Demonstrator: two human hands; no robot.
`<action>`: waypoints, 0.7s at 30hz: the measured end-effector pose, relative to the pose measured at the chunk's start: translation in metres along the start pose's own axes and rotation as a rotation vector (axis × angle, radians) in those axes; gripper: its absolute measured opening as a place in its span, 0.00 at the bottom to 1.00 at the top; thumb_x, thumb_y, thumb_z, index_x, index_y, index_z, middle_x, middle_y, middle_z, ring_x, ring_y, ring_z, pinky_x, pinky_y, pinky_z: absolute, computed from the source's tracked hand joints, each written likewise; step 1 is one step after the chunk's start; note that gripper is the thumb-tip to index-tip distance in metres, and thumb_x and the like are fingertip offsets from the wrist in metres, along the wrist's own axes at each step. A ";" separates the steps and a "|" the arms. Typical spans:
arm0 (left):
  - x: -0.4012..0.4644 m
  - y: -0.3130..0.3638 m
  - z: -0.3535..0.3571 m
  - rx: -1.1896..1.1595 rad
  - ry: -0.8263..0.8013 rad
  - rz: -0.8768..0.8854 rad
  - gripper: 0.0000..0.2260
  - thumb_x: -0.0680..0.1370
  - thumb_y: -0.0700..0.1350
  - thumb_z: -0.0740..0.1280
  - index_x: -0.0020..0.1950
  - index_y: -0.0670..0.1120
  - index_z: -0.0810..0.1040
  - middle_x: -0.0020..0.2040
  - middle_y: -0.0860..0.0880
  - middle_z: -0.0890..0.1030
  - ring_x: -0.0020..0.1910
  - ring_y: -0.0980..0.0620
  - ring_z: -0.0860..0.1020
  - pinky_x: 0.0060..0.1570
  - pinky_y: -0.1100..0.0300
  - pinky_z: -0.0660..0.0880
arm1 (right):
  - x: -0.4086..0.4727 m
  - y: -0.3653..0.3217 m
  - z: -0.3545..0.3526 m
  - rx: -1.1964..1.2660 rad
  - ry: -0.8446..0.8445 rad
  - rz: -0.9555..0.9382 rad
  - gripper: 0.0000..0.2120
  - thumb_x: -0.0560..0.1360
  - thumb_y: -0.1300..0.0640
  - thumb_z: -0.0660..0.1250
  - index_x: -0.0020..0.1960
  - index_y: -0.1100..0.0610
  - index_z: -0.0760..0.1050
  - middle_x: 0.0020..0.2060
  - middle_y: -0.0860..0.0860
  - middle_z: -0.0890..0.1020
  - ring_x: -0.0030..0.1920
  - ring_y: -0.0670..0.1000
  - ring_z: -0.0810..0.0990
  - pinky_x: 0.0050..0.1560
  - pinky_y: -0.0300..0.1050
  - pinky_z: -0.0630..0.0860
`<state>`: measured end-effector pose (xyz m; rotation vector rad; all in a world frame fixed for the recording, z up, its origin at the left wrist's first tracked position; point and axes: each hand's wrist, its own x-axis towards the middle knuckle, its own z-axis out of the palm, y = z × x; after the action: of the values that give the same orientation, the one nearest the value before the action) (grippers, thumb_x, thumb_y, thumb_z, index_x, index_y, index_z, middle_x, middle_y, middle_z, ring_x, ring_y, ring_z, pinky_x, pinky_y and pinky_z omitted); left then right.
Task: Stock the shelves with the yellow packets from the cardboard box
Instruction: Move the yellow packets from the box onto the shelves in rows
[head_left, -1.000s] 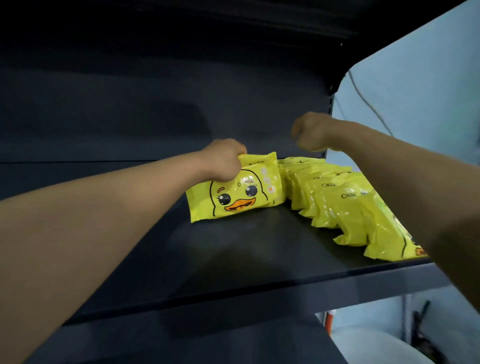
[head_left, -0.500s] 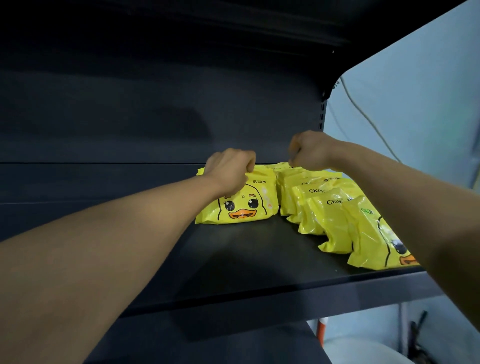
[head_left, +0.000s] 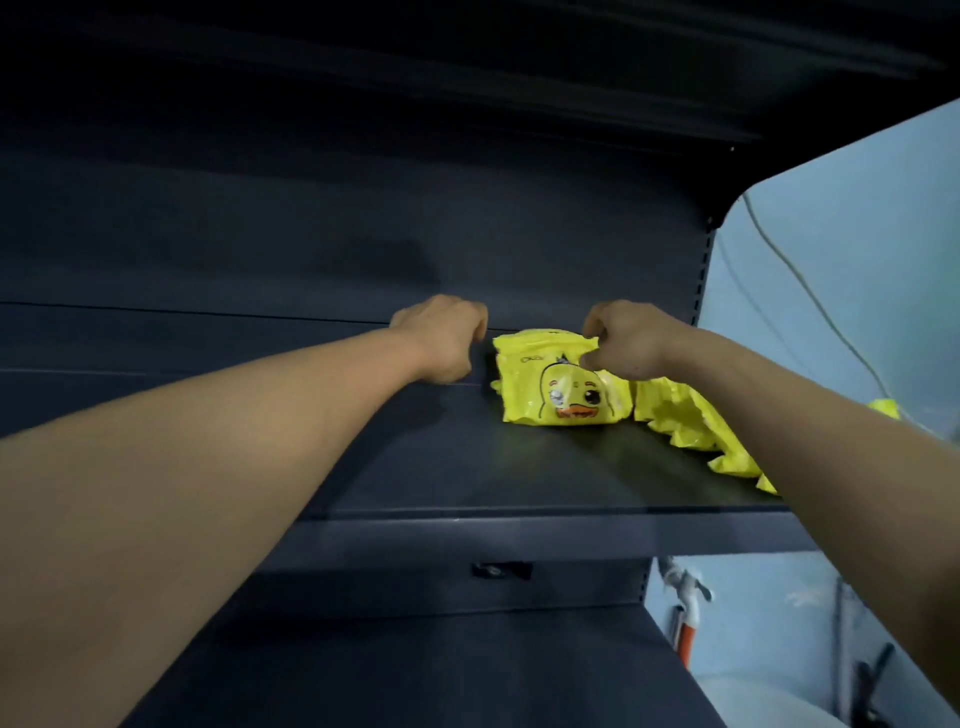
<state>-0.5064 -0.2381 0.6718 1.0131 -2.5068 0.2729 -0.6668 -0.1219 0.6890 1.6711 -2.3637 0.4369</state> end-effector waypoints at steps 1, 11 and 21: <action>-0.013 -0.012 -0.007 0.003 -0.005 -0.019 0.17 0.74 0.41 0.67 0.62 0.50 0.72 0.61 0.50 0.74 0.61 0.48 0.73 0.46 0.57 0.68 | -0.008 -0.011 0.001 0.010 -0.012 0.003 0.20 0.76 0.55 0.65 0.62 0.68 0.72 0.57 0.63 0.78 0.57 0.61 0.76 0.59 0.54 0.74; -0.175 -0.106 -0.064 -0.051 -0.060 -0.056 0.15 0.75 0.44 0.69 0.60 0.51 0.73 0.61 0.50 0.75 0.59 0.47 0.74 0.54 0.53 0.73 | -0.104 -0.148 0.023 0.099 -0.016 -0.013 0.21 0.74 0.53 0.67 0.65 0.59 0.70 0.56 0.55 0.76 0.56 0.56 0.74 0.49 0.40 0.66; -0.337 -0.176 -0.048 -0.162 -0.146 -0.131 0.11 0.75 0.44 0.68 0.57 0.50 0.73 0.55 0.51 0.76 0.54 0.48 0.75 0.49 0.53 0.75 | -0.207 -0.271 0.097 0.233 -0.228 -0.048 0.22 0.75 0.54 0.68 0.65 0.58 0.68 0.62 0.55 0.74 0.61 0.54 0.73 0.54 0.39 0.68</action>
<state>-0.1510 -0.1410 0.5667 1.1607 -2.5279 -0.0443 -0.3421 -0.0592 0.5593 1.9713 -2.5059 0.5589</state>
